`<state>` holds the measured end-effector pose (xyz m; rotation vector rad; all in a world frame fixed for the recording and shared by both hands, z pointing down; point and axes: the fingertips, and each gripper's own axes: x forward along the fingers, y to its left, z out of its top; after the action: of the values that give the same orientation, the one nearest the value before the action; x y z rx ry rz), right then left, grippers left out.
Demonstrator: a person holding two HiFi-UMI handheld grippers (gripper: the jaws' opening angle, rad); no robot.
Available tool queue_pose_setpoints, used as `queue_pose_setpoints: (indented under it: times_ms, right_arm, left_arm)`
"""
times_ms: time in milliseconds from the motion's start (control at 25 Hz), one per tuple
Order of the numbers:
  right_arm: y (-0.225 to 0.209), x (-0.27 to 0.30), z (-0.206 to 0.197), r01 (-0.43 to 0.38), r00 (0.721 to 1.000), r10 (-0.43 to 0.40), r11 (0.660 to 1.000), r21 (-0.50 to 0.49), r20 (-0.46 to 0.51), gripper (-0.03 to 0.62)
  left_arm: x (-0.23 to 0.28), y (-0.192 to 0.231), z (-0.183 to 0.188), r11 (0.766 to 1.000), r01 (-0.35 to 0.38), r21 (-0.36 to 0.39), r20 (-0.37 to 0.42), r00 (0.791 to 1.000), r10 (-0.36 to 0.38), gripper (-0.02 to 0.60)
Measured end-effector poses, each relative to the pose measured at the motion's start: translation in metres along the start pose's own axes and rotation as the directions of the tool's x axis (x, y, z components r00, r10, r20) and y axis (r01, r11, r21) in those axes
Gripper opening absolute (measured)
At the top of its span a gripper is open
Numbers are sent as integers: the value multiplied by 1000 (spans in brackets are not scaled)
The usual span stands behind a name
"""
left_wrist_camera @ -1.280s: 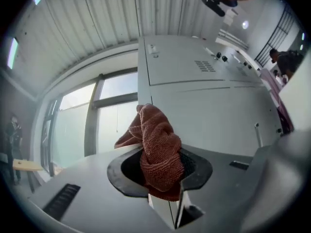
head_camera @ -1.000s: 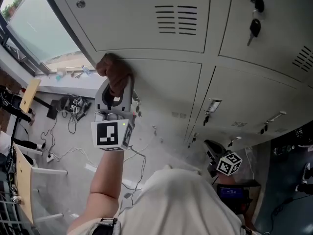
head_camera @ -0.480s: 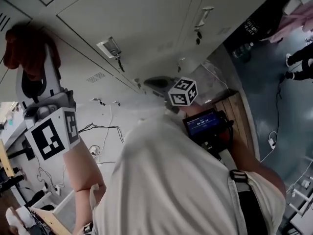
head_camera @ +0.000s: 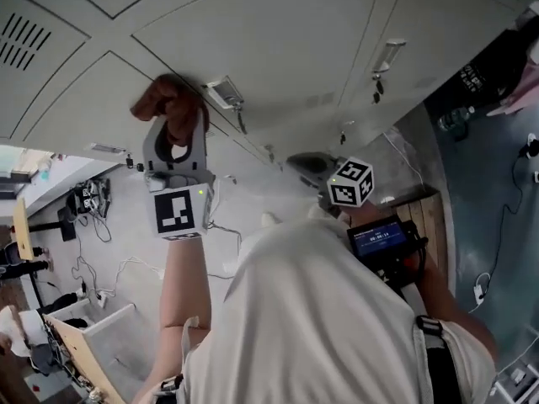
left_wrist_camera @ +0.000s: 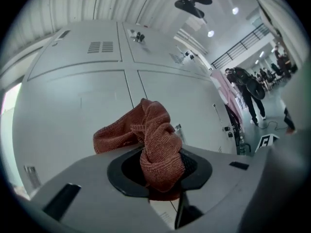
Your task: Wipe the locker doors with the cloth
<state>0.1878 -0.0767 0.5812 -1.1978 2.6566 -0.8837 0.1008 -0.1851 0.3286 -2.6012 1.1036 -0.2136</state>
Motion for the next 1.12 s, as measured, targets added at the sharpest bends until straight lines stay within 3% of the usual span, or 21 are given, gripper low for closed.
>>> queue_pose_setpoints:
  times_ms: [120, 240, 520, 800, 1120]
  right_arm:
    - [-7, -5, -5, -19, 1000, 19, 1000, 13, -8, 29]
    - [-8, -10, -9, -38, 999, 38, 999, 28, -9, 29]
    - [10, 1, -9, -119, 993, 119, 993, -25, 4, 28]
    - [44, 13, 16, -169, 984, 175, 978, -126, 35, 28]
    - [66, 28, 42, -127, 988, 142, 965, -229, 53, 28]
  left_arm:
    - [-5, -14, -21, 996, -2, -93, 17, 1000, 4, 112]
    - [-22, -29, -15, 994, -1, -114, 82, 997, 11, 112]
    - [-66, -45, -62, 959, 4, -283, -12, 1000, -8, 112]
    - [-106, -44, -124, 946, 0, -325, -122, 992, -42, 112]
    - [-125, -25, -152, 937, 13, -350, -103, 993, -52, 112]
